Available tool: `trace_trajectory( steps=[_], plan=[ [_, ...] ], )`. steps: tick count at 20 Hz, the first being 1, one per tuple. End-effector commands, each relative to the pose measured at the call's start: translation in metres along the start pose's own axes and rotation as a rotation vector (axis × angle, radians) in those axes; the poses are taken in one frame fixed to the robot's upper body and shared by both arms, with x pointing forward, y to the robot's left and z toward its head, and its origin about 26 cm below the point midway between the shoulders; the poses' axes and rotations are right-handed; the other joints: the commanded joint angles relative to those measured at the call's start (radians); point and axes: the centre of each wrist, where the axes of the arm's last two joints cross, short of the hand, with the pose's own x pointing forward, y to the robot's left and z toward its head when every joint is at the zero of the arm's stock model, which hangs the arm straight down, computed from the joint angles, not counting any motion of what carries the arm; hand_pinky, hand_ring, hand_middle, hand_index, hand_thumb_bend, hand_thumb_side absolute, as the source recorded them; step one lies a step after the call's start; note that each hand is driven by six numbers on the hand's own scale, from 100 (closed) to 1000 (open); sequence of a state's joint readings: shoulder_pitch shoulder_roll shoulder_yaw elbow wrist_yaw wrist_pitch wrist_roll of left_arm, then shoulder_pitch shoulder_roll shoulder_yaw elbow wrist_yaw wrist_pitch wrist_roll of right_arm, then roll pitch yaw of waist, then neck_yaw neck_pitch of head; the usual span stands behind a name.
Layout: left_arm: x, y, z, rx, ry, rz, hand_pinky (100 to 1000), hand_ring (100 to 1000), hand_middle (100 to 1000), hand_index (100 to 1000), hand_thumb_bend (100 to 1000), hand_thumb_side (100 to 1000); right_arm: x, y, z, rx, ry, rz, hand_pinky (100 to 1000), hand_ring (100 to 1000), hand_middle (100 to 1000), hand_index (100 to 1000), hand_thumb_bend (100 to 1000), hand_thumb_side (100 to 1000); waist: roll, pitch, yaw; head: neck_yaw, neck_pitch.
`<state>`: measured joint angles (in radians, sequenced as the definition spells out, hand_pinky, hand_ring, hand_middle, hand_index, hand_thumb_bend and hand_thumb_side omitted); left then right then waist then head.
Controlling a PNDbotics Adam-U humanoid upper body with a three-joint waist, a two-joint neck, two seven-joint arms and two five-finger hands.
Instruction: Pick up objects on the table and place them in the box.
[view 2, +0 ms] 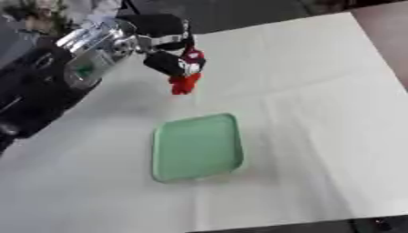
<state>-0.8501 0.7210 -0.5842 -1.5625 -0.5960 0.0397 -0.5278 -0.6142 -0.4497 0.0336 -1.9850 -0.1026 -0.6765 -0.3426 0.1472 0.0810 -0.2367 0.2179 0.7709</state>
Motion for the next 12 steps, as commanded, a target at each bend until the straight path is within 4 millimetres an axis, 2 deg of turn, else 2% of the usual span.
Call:
trace_trajectory(
  steps=[1, 12],
  plan=[
    [0.002, 0.007, 0.015, 0.012, 0.04, -0.017, 100, 100, 112, 379, 100, 776, 0.004, -0.003, -0.009, 0.019, -0.028, 0.01, 100, 427, 378, 439, 158, 398, -0.004, -0.015, 0.002, -0.013, -0.001],
    [0.013, -0.018, 0.026, 0.022, 0.122, 0.038, 100, 100, 106, 380, 100, 774, 0.003, -0.002, -0.009, 0.019, -0.031, 0.005, 100, 424, 377, 439, 157, 396, -0.006, -0.012, -0.002, -0.013, -0.001]
  ],
)
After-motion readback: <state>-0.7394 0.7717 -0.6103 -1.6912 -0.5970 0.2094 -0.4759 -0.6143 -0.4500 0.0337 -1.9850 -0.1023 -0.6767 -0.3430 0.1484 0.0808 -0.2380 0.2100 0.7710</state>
